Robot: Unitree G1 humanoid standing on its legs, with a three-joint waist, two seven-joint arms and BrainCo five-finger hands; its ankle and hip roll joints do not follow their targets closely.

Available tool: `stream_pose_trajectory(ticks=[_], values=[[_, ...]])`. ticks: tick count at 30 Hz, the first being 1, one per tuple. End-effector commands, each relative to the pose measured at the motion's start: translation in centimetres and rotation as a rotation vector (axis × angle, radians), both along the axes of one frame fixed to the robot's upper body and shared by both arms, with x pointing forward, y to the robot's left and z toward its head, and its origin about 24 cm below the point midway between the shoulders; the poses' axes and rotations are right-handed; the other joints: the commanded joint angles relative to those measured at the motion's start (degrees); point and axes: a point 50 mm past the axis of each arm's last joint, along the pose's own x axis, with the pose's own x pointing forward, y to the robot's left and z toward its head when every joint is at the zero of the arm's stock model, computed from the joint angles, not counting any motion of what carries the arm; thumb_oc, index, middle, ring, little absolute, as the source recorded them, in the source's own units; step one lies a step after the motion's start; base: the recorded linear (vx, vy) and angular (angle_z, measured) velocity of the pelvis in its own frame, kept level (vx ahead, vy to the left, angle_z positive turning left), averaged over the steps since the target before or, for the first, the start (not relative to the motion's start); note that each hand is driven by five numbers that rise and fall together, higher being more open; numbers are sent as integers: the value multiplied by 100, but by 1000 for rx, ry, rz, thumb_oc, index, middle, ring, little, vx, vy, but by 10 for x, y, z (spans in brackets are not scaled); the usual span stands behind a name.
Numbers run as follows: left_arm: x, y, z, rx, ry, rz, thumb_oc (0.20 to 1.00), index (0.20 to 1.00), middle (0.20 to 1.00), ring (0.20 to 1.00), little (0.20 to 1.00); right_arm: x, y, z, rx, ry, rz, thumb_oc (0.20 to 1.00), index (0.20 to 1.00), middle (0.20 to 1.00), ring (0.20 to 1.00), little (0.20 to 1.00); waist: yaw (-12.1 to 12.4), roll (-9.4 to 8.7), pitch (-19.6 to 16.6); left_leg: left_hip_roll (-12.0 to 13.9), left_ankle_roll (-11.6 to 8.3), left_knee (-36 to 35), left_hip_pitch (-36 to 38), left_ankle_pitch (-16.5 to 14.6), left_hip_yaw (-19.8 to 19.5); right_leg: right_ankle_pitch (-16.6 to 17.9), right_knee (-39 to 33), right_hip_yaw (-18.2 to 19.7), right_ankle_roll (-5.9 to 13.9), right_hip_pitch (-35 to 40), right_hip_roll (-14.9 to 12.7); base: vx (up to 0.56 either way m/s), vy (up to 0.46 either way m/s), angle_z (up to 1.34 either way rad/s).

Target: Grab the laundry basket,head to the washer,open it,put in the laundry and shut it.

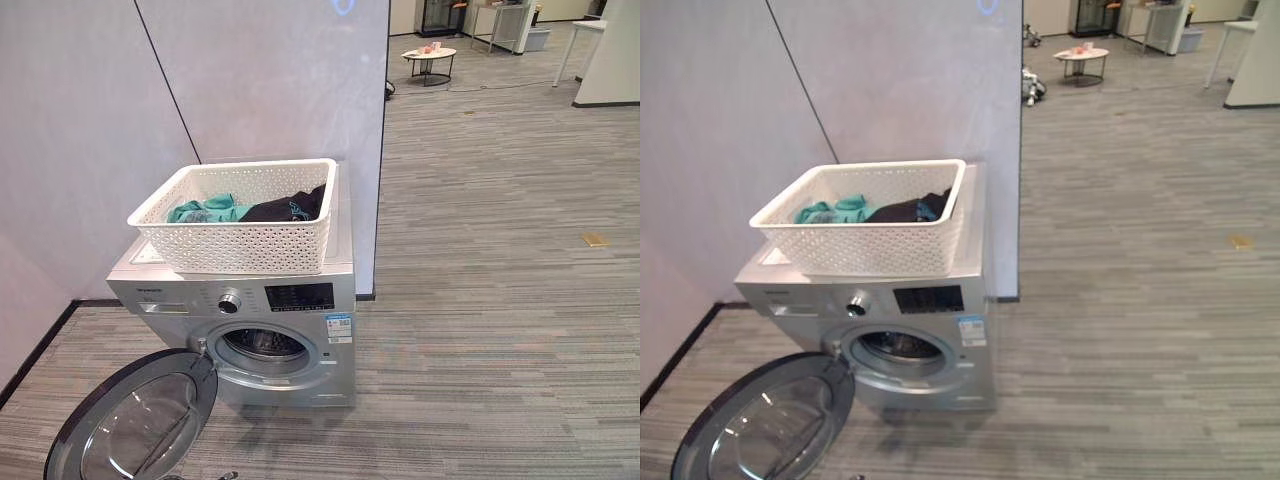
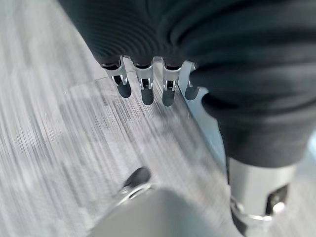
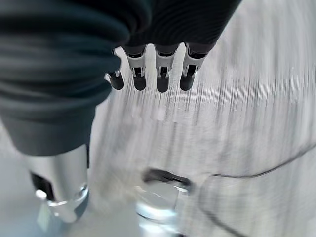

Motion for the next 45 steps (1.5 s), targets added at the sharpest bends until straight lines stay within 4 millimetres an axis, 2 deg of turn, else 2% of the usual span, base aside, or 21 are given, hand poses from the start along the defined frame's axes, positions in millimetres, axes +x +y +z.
stream_pose_trajectory(ticks=[1, 6, 7, 8, 9, 12, 13, 14, 15, 17, 19, 21, 26, 29, 30, 36, 38, 39, 41, 43, 45], values=[[21, 11, 6, 24, -48, 3, 1000, 1000, 1000, 1000, 1000, 11, 20, -6, 35, 2, 71, 1000, 1000, 1000, 1000, 1000, 40, -378, 282, -338, 75, -257, 460, -46, -311, 1223, -1785, -154, 511, 969, -21, -36, -94, 11], [55, 16, 18, 49, -172, -52, 1000, 1000, 1000, 1000, 1000, 33, 20, -3, 19, -52, 186, 1000, 1000, 1000, 1000, 1000, 195, -364, 596, -415, -61, -295, -110, 266, -530, 1311, -1981, -406, 479, 747, 2, -197, -81, 25], [71, 16, 24, 59, -218, -86, 1000, 1000, 1000, 1000, 1000, 38, 15, 0, -3, -62, 215, 1000, 1000, 1000, 1000, 1000, 125, -390, 831, -333, -208, 283, -516, 239, -208, 1365, -1996, -685, 486, 674, -150, -238, -39, 99], [71, 16, 24, 59, -218, -86, 1000, 1000, 1000, 1000, 1000, 39, 15, 0, -3, -63, 215, 1000, 1000, 1000, 1000, 1000, 114, -387, 822, -326, -209, 331, -556, 218, -218, 1367, -1995, -696, 484, 660, -148, -240, -27, 110], [77, 17, 26, 65, -235, -98, 1000, 1000, 1000, 1000, 1000, 39, 11, 2, -14, -62, 219, 1000, 1000, 1000, 1000, 1000, 57, -414, 884, -165, -287, 511, -673, 245, 149, 1387, -2014, -805, 491, 651, -225, -73, 37, 77], [67, 28, 24, 94, -204, -71, 1000, 1000, 1000, 1000, 1000, 29, 4, 2, -38, -24, 216, 1000, 1000, 1000, 1000, 1000, 131, -503, 837, 265, -328, 334, -479, 278, -92, 1342, -1953, -734, 510, 769, -291, 9, 72, 43], [65, 31, 24, 102, -197, -64, 1000, 1000, 1000, 1000, 1000, 25, 3, 2, -39, -17, 203, 1000, 1000, 1000, 1000, 1000, 68, -508, 781, 476, -388, 224, -479, 428, 85, 1337, -1930, -769, 516, 751, -336, 65, 95, -1], [65, 31, 24, 102, -196, -64, 1000, 1000, 1000, 1000, 1000, 24, 3, 2, -39, -17, 203, 1000, 1000, 1000, 1000, 1000, 73, -506, 800, 479, -396, 210, -440, 424, 89, 1323, -1924, -765, 516, 779, -332, 58, 178, -8], [64, 34, 24, 108, -187, -57, 1000, 1000, 1000, 1000, 1000, 14, -2, 3, -44, 4, 178, 1000, 1000, 1000, 1000, 1000, 14, -498, 761, 843, -519, 29, -370, 708, 182, 1256, -1877, -811, 517, 814, -413, 98, 193, -2], [60, 41, 24, 125, -174, -37, 1000, 1000, 1000, 1000, 1000, 9, -6, 3, -53, 31, 189, 1000, 1000, 1000, 1000, 1000, 39, -435, 697, 981, -626, -327, -257, 864, -106, 1176, -1826, -724, 541, 830, -371, 117, 267, 9], [60, 43, 25, 125, -172, -21, 1000, 1000, 1000, 1000, 1000, 5, -8, 4, -55, 43, 185, 1000, 1000, 1000, 1000, 1000, -13, -371, 679, 1267, -739, -368, -338, 1084, 83, 1092, -1657, -763, 574, 838, -486, 95, 281, -3], [60, 43, 25, 122, -170, -20, 1000, 1000, 1000, 1000, 1000, 5, -11, 5, -63, 49, 186, 1000, 1000, 1000, 1000, 1000, 18, -365, 702, 1255, -724, -295, -337, 1065, 18, 1062, -1602, -718, 578, 885, -526, 100, 239, -8], [60, 46, 26, 124, -165, -38, 1000, 1000, 1000, 1000, 1000, 8, -17, 7, -76, 39, 141, 1000, 1000, 1000, 1000, 1000, 8, -519, 737, 792, -499, 1448, -870, -117, -156, 1366, -1901, -372, 832, 1147, -1126, 130, 370, -22], [60, 52, 28, 138, -167, -43, 1000, 1000, 1000, 1000, 1000, 15, -13, 7, -56, 21, 173, 1000, 1000, 1000, 1000, 1000, 38, -615, 757, 683, -396, 1870, -1018, -427, -140, 1651, -2008, -274, 928, 1132, -1323, 53, 271, -13], [63, 57, 31, 154, -170, -60, 1000, 1000, 1000, 1000, 1000, 29, -5, 6, -29, -15, 232, 1000, 1000, 1000, 1000, 1000, 65, -704, 791, 626, -335, 2158, -1183, -665, -94, 1861, -2107, -270, 1035, 1105, -1461, 12, 211, -28], [52, 74, 32, 201, -141, -54, 1000, 1000, 1000, 1000, 1000, 44, 3, 6, -16, -39, 310, 1000, 1000, 1000, 1000, 1000, 190, -874, 870, 474, -108, 2495, -1206, -1027, 94, 2848, -2080, -188, 1235, 913, -1812, 46, 220, -13], [43, 75, 30, 203, -121, -49, 1000, 1000, 1000, 1000, 1000, 47, 3, 7, -16, -47, 321, 1000, 1000, 1000, 1000, 1000, 246, -849, 851, 480, -67, 2414, -1121, -999, 225, 3166, -2046, -593, 1316, 773, -1978, 42, 247, -26], [38, 75, 28, 199, -106, -47, 1000, 1000, 1000, 1000, 1000, 50, 5, 7, -12, -56, 333, 1000, 1000, 1000, 1000, 1000, 297, -832, 841, 445, -54, 2247, -962, -891, 357, 3041, -2030, -964, 1332, 734, -1887, 76, 328, -35], [31, 75, 26, 194, -87, -35, 1000, 1000, 1000, 1000, 1000, 49, 8, 6, 3, -57, 345, 1000, 1000, 1000, 1000, 1000, 183, -813, 821, 136, 3, 1635, -641, -627, 387, 2609, -1868, -597, 1184, 587, -1346, 102, 350, -67], [23, 75, 24, 189, -62, -11, 1000, 1000, 1000, 1000, 1000, 47, 12, 4, 14, -47, 368, 1000, 1000, 1000, 1000, 1000, 221, -756, 815, -59, -32, 1002, -318, -372, 592, 2210, -1791, -1061, 1089, 678, -977, 77, 285, -34], [20, 75, 23, 183, -61, 5, 1000, 1000, 1000, 1000, 1000, 49, 16, 4, 18, -51, 397, 1000, 1000, 1000, 1000, 1000, 227, -694, 823, -232, -91, 556, -128, -90, 634, 1828, -1602, -1130, 918, 596, -448, 46, 213, -12]])
